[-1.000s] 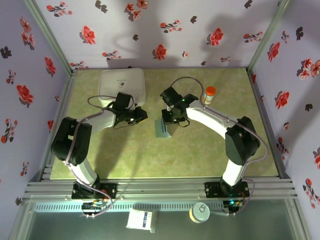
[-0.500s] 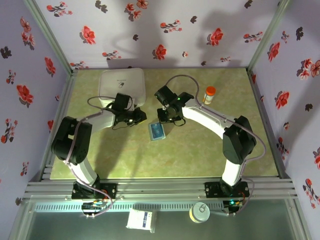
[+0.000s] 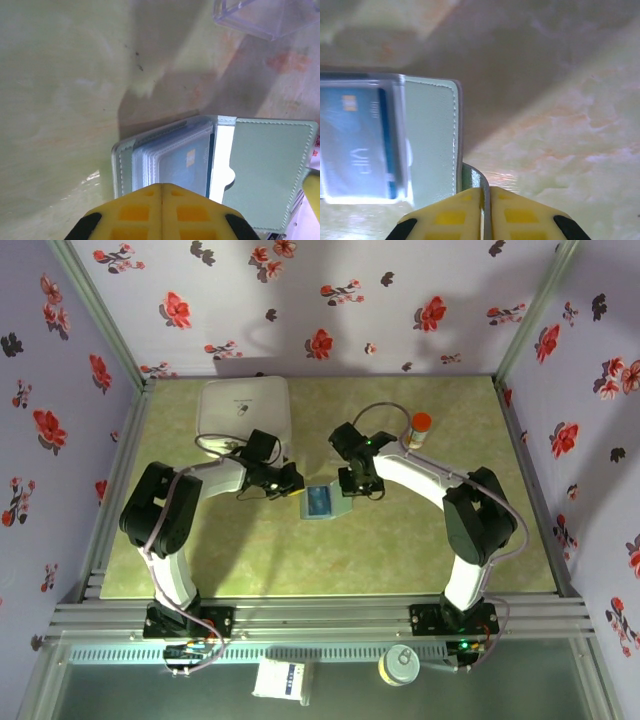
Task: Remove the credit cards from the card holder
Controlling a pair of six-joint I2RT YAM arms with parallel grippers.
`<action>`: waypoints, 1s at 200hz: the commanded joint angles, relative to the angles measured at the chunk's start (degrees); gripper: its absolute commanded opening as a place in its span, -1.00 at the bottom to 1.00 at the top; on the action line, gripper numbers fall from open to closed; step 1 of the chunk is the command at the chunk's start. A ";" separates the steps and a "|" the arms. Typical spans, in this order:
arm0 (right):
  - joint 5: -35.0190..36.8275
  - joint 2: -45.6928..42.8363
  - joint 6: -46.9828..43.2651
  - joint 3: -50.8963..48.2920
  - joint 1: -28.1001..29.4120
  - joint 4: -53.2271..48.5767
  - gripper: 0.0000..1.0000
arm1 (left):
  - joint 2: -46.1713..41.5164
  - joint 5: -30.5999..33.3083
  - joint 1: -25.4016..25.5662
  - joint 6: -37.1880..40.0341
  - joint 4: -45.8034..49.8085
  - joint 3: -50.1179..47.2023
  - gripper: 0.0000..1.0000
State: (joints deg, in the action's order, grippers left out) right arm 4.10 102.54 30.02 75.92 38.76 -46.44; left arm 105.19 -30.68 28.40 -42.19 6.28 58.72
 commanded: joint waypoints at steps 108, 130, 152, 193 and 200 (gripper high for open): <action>0.39 1.33 -0.80 -5.79 -2.55 5.91 -0.74 | 1.98 2.62 1.22 1.33 3.67 -0.61 -0.96; -0.27 2.72 -0.88 -6.26 -2.60 7.73 -0.75 | 2.20 2.57 1.22 1.35 3.38 -1.02 -0.96; -0.66 4.39 -1.23 -6.08 -2.55 8.40 -0.75 | 1.88 3.34 1.19 1.55 3.28 -1.78 -0.98; 0.74 6.02 -1.63 -6.74 -2.64 8.97 -0.76 | 2.76 4.02 1.11 1.79 3.68 -2.10 -0.98; 1.20 6.05 -1.63 -7.13 -2.64 9.15 -0.77 | 2.88 3.98 1.13 1.68 3.48 -2.20 -0.98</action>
State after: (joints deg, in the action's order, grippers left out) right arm 4.16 107.57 29.34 70.00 36.58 -38.13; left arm 106.45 -27.83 29.26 -41.65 8.62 57.45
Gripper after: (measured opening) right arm 0.121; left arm 0.051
